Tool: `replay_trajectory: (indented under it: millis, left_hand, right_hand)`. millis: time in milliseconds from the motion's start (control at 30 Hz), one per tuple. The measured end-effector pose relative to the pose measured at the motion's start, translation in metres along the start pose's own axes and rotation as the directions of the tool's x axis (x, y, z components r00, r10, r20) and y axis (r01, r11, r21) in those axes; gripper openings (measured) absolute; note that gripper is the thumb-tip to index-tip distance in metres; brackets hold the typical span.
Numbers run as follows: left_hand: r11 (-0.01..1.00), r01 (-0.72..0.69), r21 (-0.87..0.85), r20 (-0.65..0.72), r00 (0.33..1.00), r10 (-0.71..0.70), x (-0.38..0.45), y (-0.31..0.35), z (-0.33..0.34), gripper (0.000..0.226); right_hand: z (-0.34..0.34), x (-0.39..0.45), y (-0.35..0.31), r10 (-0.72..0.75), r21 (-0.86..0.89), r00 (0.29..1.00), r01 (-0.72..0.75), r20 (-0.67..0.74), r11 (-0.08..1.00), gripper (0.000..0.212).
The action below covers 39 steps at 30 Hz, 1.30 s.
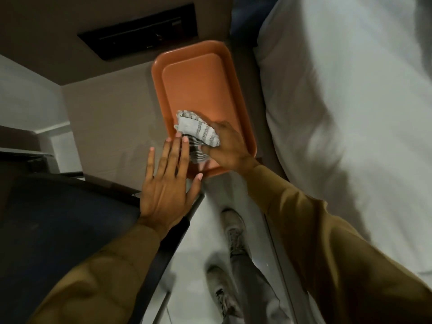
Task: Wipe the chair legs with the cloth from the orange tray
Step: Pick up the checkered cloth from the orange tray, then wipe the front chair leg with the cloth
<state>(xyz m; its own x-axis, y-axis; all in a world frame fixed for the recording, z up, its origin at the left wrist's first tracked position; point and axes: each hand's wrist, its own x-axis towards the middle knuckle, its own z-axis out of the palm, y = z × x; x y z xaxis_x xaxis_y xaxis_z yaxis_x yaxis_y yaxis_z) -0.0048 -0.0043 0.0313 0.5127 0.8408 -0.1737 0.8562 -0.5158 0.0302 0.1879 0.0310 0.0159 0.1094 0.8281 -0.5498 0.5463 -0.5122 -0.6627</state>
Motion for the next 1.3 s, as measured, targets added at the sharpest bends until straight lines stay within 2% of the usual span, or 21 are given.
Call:
replay_trajectory:
  millis: [67,200,367,567,667,767,867,1033,1100,1233,1300]
  left_hand:
    - [0.999,-0.042,-0.003,-0.032,0.999,0.042,-0.012,0.002,-0.015,0.082]
    - [0.992,-0.129,0.007,-0.090,0.988,0.129,-0.052,0.003,-0.039,0.079]
    - [0.974,-0.214,0.079,-0.098,0.970,0.221,-0.124,-0.009,-0.048,0.079]
    - [0.921,-0.350,0.171,-0.029,0.933,0.360,-0.224,-0.029,-0.015,0.079]
    - [0.861,-0.459,0.221,0.037,0.886,0.463,-0.270,-0.032,0.015,0.080]
    - [0.798,-0.555,0.235,0.104,0.830,0.547,-0.301,-0.037,0.049,0.081]
    - [0.769,-0.599,0.223,0.161,0.801,0.577,-0.322,-0.039,0.082,0.082]
    - [0.720,-0.675,0.164,0.295,0.730,0.617,-0.339,-0.037,0.116,0.085]
    - [0.705,-0.692,0.157,0.280,0.715,0.640,-0.341,-0.042,0.125,0.085]
    - [0.674,-0.733,0.093,0.159,0.679,0.717,-0.331,-0.060,0.144,0.084]
    - [0.680,-0.732,0.047,0.171,0.676,0.717,-0.325,-0.081,0.160,0.085]
  right_hand:
    - [-0.001,-0.031,-0.001,0.032,0.196,0.999,-0.036,0.024,0.980,0.053]
    - [0.010,-0.107,0.003,0.104,0.502,0.992,-0.056,-0.069,0.863,0.055]
    - [0.062,-0.206,0.033,0.201,0.723,0.967,-0.027,-0.156,0.691,0.047]
    - [0.177,-0.306,0.087,0.402,0.833,0.879,-0.010,-0.257,0.554,0.043]
    - [0.251,-0.346,0.117,0.533,0.900,0.817,-0.039,-0.222,0.435,0.045]
    - [0.320,-0.381,0.140,0.620,0.927,0.770,-0.111,-0.148,0.359,0.033]
    - [0.381,-0.410,0.164,0.661,0.948,0.746,-0.149,-0.079,0.282,0.039]
    - [0.453,-0.441,0.204,0.699,0.948,0.712,-0.175,-0.066,0.267,0.050]
    - [0.481,-0.447,0.213,0.711,0.944,0.702,-0.201,-0.047,0.260,0.051]
    - [0.533,-0.446,0.209,0.707,0.955,0.707,-0.205,-0.005,0.212,0.055]
    - [0.556,-0.444,0.194,0.668,0.963,0.744,-0.190,0.014,0.192,0.054]
